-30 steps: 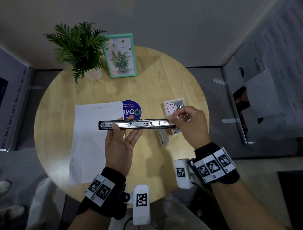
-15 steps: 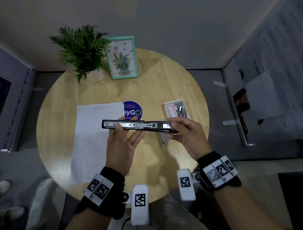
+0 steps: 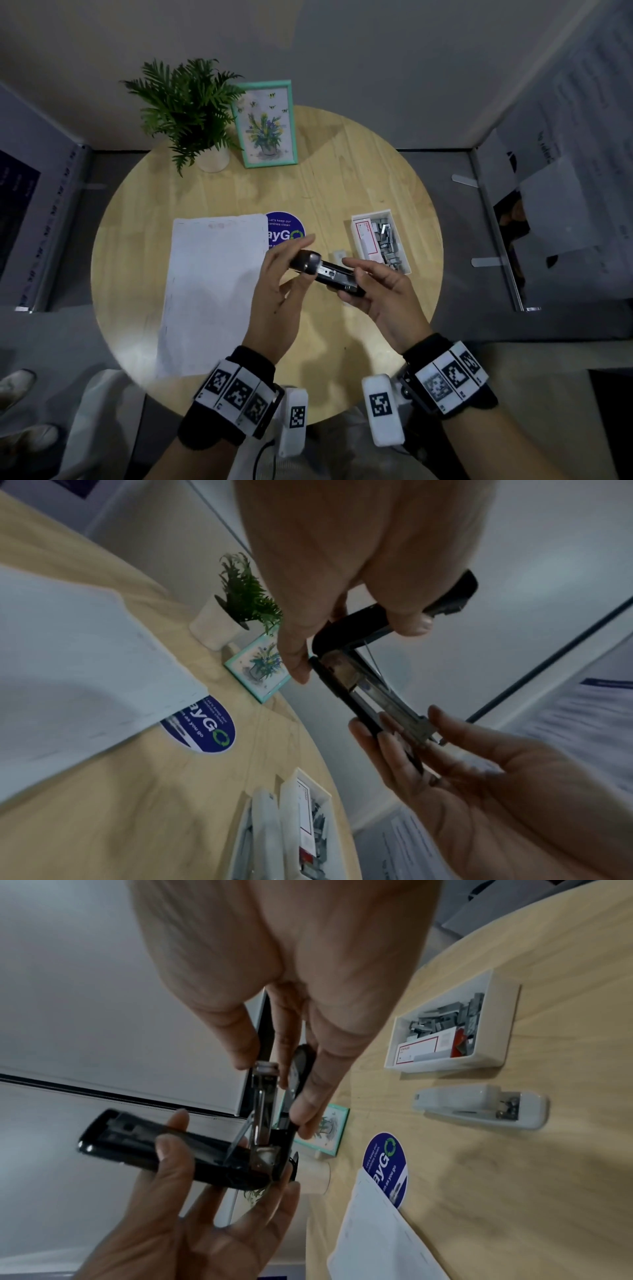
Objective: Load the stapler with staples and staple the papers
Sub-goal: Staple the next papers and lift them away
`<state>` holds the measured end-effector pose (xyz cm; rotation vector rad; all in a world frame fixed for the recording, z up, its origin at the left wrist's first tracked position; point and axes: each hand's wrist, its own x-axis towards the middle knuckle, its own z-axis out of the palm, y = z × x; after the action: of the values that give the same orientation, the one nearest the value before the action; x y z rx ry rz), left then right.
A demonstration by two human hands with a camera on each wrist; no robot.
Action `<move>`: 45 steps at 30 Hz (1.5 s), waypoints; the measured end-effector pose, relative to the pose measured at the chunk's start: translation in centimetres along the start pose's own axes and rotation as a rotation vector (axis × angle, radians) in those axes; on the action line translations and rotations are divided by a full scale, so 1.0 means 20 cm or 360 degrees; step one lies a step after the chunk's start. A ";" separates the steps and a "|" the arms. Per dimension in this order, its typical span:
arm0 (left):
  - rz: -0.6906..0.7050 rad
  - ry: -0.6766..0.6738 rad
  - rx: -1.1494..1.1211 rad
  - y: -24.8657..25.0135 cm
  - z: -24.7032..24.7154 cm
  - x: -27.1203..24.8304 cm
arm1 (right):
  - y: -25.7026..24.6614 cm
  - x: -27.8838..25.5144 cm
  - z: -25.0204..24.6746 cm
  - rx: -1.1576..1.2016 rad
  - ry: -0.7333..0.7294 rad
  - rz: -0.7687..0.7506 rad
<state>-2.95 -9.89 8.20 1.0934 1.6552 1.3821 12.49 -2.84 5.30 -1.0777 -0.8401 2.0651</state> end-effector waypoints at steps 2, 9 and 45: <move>0.0042 -0.0078 0.0113 -0.02 -0.01 0.00 | 0.00 0.00 0.01 0.0009 -0.0010 0.0019; 0.0118 -0.0445 0.0508 -0.07 -0.06 -0.02 | 0.02 -0.02 0.05 -0.0310 -0.0274 0.0247; -0.0306 -0.0518 0.1033 -0.18 -0.94 0.20 | -0.18 0.23 0.44 -0.1059 0.0104 -0.0121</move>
<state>-22.06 -13.73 8.08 1.3763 1.9413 0.5029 3.81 0.75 10.11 -1.4100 -1.5679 1.7037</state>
